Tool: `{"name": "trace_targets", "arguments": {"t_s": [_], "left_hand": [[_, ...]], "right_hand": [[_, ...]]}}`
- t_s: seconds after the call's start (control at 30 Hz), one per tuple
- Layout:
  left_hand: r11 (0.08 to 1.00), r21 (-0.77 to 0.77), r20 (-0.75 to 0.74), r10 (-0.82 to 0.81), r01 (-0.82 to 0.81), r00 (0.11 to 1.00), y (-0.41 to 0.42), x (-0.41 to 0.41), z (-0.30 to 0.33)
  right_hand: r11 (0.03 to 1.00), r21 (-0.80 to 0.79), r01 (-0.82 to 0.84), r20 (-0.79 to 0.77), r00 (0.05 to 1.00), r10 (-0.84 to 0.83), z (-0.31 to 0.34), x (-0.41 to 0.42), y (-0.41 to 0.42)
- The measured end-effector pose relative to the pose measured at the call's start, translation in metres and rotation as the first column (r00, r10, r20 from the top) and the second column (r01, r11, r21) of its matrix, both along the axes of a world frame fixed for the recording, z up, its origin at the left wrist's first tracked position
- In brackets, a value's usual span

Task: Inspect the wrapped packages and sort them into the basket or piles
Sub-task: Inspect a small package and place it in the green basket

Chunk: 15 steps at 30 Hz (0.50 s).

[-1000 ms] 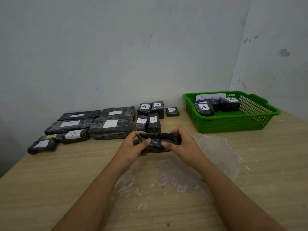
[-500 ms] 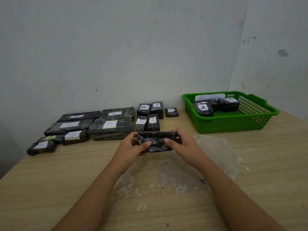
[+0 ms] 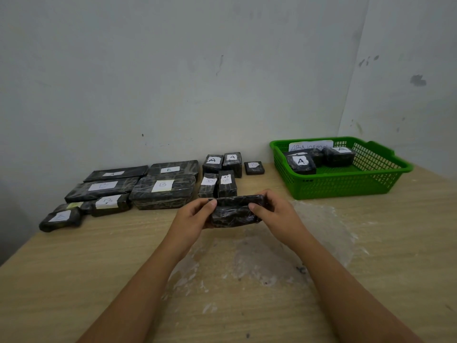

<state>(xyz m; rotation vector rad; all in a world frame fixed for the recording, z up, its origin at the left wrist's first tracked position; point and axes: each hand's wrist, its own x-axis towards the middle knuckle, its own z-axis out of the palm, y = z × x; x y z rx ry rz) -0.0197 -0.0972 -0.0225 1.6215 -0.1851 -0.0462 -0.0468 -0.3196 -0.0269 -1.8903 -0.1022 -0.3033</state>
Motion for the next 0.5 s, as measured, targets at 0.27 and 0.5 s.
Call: {"name": "trace_targets", "arguments": {"t_s": [0.27, 0.5], "left_hand": [[1.000, 0.010, -0.028, -0.014, 0.015, 0.999, -0.0020, -0.0060, 0.0066], [0.997, 0.025, -0.036, -0.069, 0.070, 0.997, -0.0009, -0.0094, 0.0098]], "right_hand": [[0.997, 0.068, 0.030, 0.011, 0.999, -0.030, 0.0058, -0.0021, 0.0035], [0.995, 0.074, 0.065, 0.002, 0.998, -0.065, 0.0048, 0.0005, 0.0019]]}}
